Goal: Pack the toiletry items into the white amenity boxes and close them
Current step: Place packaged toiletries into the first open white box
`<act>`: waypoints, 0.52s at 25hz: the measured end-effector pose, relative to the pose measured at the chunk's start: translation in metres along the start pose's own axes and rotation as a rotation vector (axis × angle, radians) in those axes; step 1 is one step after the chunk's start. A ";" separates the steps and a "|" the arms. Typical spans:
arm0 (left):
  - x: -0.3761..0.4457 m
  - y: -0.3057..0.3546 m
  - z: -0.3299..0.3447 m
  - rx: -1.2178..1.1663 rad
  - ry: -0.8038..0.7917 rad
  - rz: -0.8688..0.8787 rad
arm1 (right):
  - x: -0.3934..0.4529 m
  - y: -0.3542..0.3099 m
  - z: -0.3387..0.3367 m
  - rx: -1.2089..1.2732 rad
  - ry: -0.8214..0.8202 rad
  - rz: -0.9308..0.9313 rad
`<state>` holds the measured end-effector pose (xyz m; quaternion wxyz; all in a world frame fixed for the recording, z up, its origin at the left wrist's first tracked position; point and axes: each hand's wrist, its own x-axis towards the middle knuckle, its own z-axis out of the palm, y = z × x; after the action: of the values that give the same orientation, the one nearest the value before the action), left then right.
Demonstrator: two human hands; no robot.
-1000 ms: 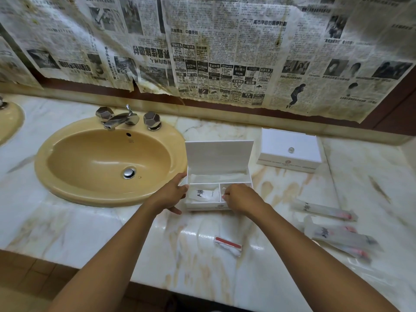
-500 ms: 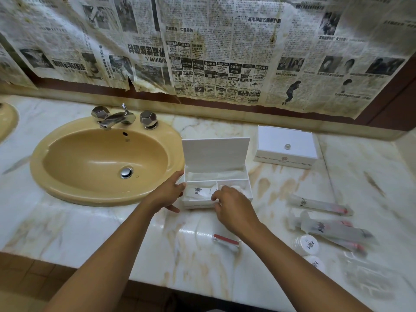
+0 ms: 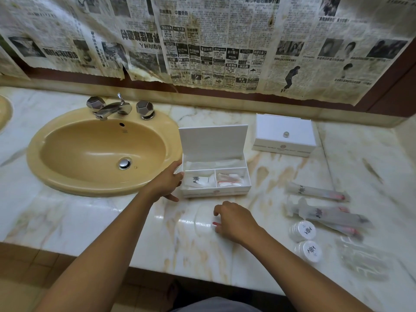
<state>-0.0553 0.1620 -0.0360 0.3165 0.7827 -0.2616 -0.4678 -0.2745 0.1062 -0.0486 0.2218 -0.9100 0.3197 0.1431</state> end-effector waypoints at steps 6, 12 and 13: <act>0.000 0.000 0.001 0.001 0.007 0.001 | 0.000 0.003 0.009 -0.006 -0.005 0.001; -0.001 0.001 0.001 0.000 0.006 0.001 | 0.006 -0.001 -0.018 0.060 0.149 -0.026; -0.001 0.001 0.000 0.000 0.007 0.000 | 0.009 -0.002 -0.026 0.077 0.208 -0.043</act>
<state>-0.0560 0.1618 -0.0353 0.3173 0.7842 -0.2605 -0.4652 -0.2635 0.0899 -0.0291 0.2252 -0.9175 0.3264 0.0307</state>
